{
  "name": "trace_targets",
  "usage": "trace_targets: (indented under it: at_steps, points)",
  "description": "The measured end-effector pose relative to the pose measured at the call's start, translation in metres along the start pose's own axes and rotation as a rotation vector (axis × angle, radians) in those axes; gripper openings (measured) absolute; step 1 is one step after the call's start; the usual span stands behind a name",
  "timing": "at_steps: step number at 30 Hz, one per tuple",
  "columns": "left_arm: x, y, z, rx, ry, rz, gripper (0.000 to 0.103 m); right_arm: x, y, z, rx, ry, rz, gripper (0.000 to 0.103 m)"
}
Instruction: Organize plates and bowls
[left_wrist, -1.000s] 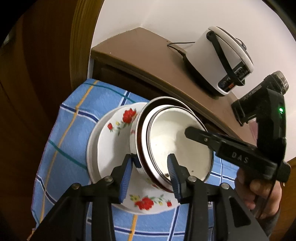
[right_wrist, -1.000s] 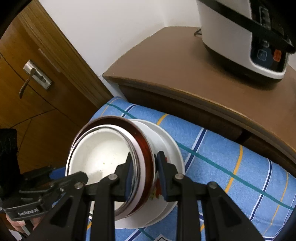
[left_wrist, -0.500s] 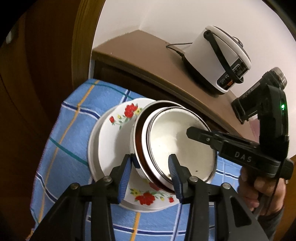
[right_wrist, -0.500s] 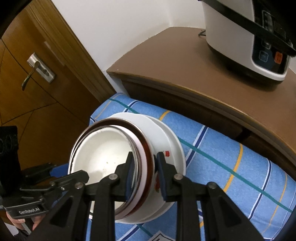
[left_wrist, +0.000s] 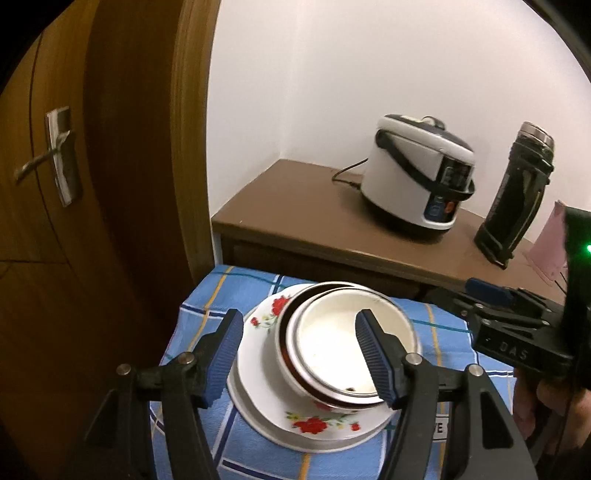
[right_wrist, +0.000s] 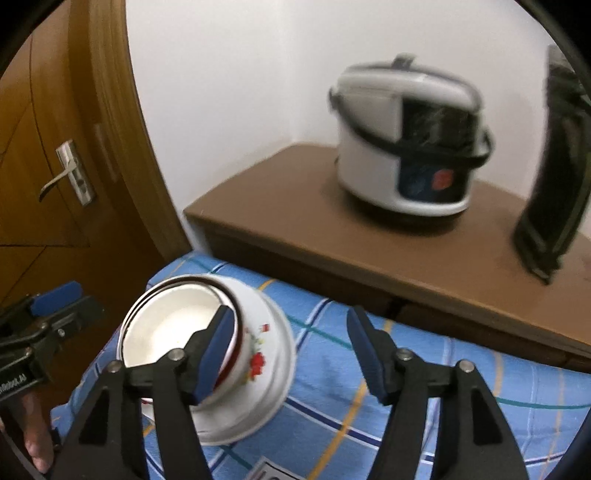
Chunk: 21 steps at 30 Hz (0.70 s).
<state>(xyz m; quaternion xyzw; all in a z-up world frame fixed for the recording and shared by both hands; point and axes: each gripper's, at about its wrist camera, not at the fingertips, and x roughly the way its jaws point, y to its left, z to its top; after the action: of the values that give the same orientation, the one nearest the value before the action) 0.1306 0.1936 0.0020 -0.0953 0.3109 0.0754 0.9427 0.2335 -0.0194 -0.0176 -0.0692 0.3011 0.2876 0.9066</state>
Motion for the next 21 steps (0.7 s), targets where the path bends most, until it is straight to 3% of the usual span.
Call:
trace_targets:
  at_steps: [7,21]
  points:
    - [-0.009,-0.019,-0.003,0.021,-0.014,-0.025,0.066,-0.05,-0.011,-0.016,-0.003,-0.142,-0.07,0.076]
    - [-0.025,-0.063,-0.009,0.056,-0.047,-0.064,0.066,-0.09,-0.035,-0.036,0.025,-0.192,-0.092,0.079]
